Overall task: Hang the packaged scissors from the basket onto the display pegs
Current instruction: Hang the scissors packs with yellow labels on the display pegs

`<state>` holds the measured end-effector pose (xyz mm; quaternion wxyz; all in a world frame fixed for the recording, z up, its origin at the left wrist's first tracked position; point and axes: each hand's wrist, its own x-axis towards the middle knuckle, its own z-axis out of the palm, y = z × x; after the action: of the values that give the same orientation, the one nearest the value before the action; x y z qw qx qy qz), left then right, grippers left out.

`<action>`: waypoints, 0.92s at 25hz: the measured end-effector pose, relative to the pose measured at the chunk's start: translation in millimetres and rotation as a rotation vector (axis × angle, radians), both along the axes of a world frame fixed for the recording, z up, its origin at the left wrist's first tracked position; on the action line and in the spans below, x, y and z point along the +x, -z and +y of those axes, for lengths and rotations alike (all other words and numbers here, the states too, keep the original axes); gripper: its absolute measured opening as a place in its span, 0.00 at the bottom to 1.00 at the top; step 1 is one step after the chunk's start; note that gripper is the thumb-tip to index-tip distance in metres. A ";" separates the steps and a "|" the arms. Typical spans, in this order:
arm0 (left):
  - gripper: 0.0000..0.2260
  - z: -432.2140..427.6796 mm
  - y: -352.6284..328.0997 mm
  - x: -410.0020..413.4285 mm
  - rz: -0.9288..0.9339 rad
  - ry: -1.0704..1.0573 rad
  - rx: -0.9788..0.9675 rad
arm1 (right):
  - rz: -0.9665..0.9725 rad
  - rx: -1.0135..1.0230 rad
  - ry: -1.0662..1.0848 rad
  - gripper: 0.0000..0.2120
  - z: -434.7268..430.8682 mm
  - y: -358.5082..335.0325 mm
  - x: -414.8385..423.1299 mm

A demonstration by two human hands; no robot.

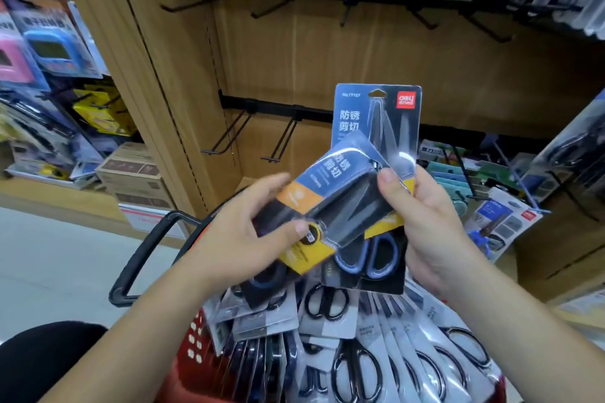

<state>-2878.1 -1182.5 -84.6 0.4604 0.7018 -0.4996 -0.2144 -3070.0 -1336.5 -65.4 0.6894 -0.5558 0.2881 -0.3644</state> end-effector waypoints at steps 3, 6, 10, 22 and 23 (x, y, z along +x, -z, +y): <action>0.19 -2.8 1.5 -21.3 0.081 0.081 0.009 | -0.009 0.034 0.040 0.12 -2.4 -4.9 -3.6; 0.21 -10.5 4.9 -37.2 0.138 -0.045 -0.076 | 0.034 0.019 0.109 0.09 -6.3 -5.0 -8.3; 0.23 -27.9 -1.3 -58.7 0.185 -0.081 -0.131 | 0.013 -0.098 0.200 0.26 -21.0 -7.5 -31.7; 0.23 -163.2 -47.2 -188.8 0.196 0.073 -0.209 | 0.086 -0.305 0.866 0.26 -108.0 -31.0 -207.1; 0.22 -176.8 -49.6 -200.0 0.200 0.101 -0.206 | 0.110 -0.347 0.916 0.25 -119.2 -37.3 -221.0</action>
<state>-3078.1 -1359.3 -35.1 0.5663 0.5998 -0.5051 -0.2537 -3291.0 -1455.7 -28.1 0.3391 -0.4970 0.4739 -0.6429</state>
